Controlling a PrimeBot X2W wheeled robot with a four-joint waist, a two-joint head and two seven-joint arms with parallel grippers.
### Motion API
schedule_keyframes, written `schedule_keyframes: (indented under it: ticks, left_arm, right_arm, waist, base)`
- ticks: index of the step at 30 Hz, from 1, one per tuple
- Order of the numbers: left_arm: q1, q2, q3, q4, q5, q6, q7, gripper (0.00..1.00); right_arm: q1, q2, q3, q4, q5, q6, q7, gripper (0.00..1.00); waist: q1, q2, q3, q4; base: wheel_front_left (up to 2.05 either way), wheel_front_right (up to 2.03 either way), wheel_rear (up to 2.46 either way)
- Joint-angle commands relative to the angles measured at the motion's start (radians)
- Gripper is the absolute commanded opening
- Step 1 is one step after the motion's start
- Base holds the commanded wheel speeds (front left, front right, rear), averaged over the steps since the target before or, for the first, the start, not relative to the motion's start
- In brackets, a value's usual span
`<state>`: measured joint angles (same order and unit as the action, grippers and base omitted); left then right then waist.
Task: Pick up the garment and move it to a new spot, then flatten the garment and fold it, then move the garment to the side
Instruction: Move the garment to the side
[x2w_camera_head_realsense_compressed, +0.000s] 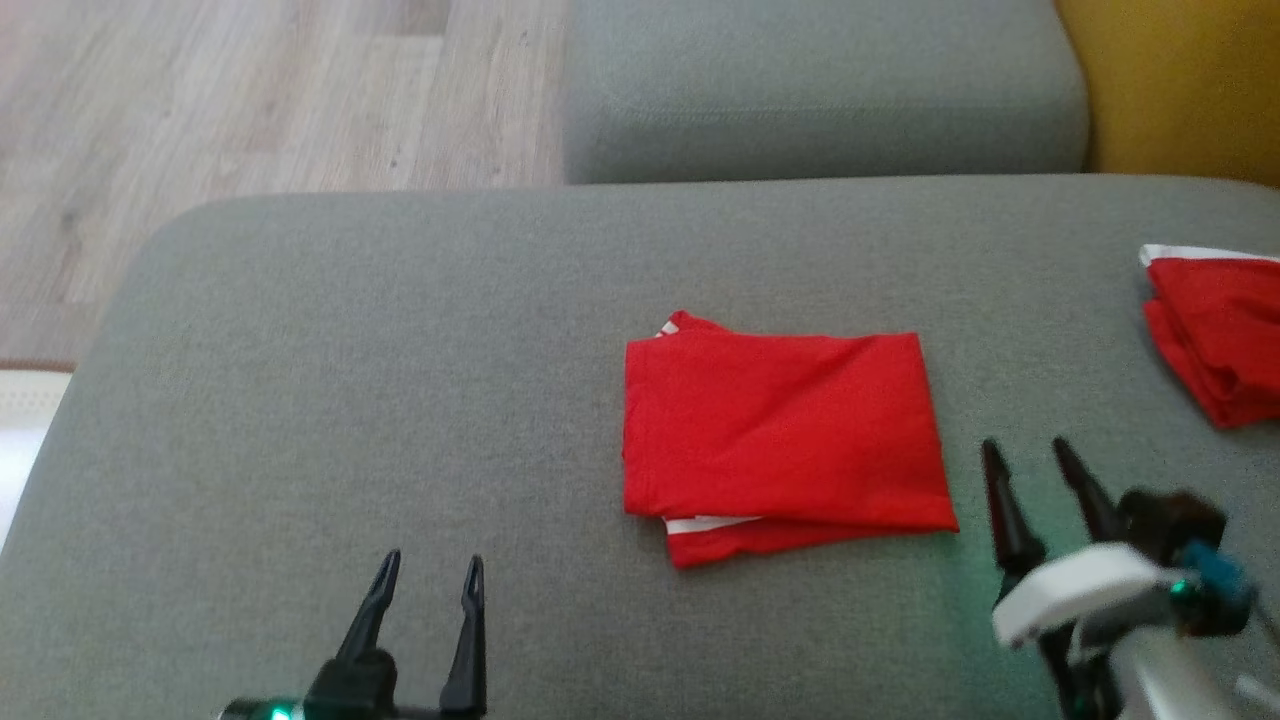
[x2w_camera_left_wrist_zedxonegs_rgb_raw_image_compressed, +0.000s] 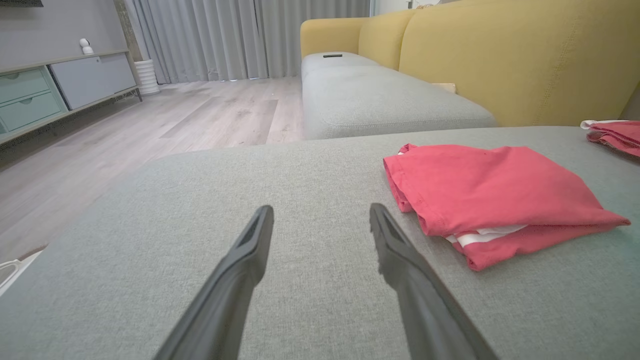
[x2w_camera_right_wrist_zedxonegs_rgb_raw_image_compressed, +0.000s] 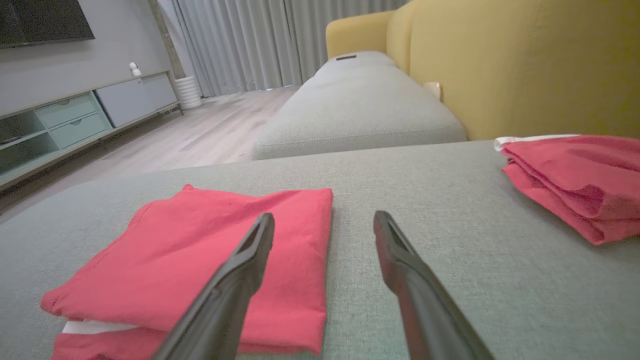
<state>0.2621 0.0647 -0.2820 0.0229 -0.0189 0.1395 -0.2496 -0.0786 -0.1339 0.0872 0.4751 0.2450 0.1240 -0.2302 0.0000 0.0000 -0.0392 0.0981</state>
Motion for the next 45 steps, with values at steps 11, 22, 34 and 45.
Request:
schedule_keyframes:
  ticks: [11, 22, 34, 45]
  left_arm:
    - [-0.135, -0.012, -0.025, -0.014, 0.004, -0.008, -0.012, 1.00]
    - [-0.186, -0.014, -0.050, -0.008, -0.009, 0.008, -0.012, 1.00]
    - [-0.223, -0.014, -0.070, -0.017, -0.032, 0.032, -0.012, 1.00]
    - [-0.279, -0.014, -0.091, -0.050, -0.039, 0.026, -0.012, 1.00]
  right_arm:
    - [-0.273, -0.148, 0.125, 0.151, 0.376, 0.007, 0.318, 1.00]
    - [-0.317, -0.193, 0.222, 0.225, 0.572, 0.007, 0.419, 0.66]
    - [-0.405, -0.290, 0.339, 0.235, 0.644, 0.007, 0.412, 0.00]
    - [-0.604, -0.489, 0.353, 0.211, 0.590, 0.007, 0.416, 0.00]
  waist:
    - [0.0000, 0.0000, 0.110, 0.054]
    - [0.0000, 0.0000, 0.160, 0.077]
    - [0.0000, 0.0000, 0.206, 0.055]
    - [0.0000, 0.0000, 0.298, -0.064]
  base:
    - [0.00, 0.00, 0.00]
    - [0.00, 0.00, 0.00]
    - [0.00, 0.00, 0.00]
    - [0.00, 0.00, 0.00]
